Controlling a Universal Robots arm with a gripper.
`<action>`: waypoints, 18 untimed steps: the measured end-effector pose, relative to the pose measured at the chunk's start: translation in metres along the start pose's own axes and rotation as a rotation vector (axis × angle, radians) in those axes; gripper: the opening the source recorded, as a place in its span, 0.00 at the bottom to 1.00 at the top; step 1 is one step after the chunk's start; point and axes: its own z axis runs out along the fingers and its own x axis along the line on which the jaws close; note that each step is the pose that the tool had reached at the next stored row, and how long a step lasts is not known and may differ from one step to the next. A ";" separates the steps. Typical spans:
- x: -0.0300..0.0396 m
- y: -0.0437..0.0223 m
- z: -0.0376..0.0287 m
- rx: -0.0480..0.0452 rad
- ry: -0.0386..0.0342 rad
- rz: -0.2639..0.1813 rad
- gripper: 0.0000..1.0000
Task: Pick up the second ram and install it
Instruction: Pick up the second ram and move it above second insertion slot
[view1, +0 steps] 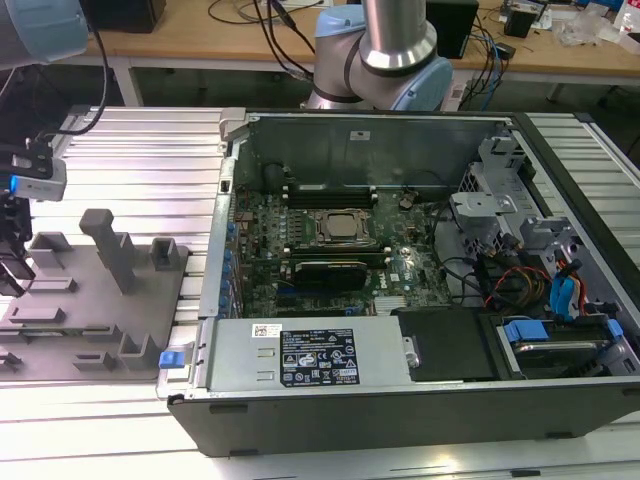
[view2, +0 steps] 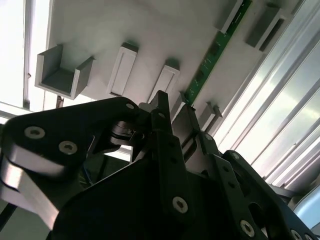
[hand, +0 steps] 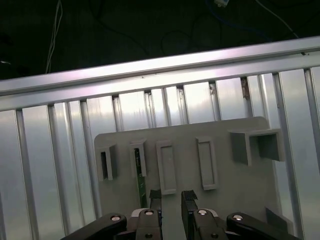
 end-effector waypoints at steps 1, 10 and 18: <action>0.0000 0.0000 0.0015 0.0000 0.0001 0.000 0.30; -0.0002 -0.0005 0.0172 0.0000 -0.0001 0.000 0.30; 0.0079 -0.0019 0.0240 0.0000 0.0001 0.000 0.30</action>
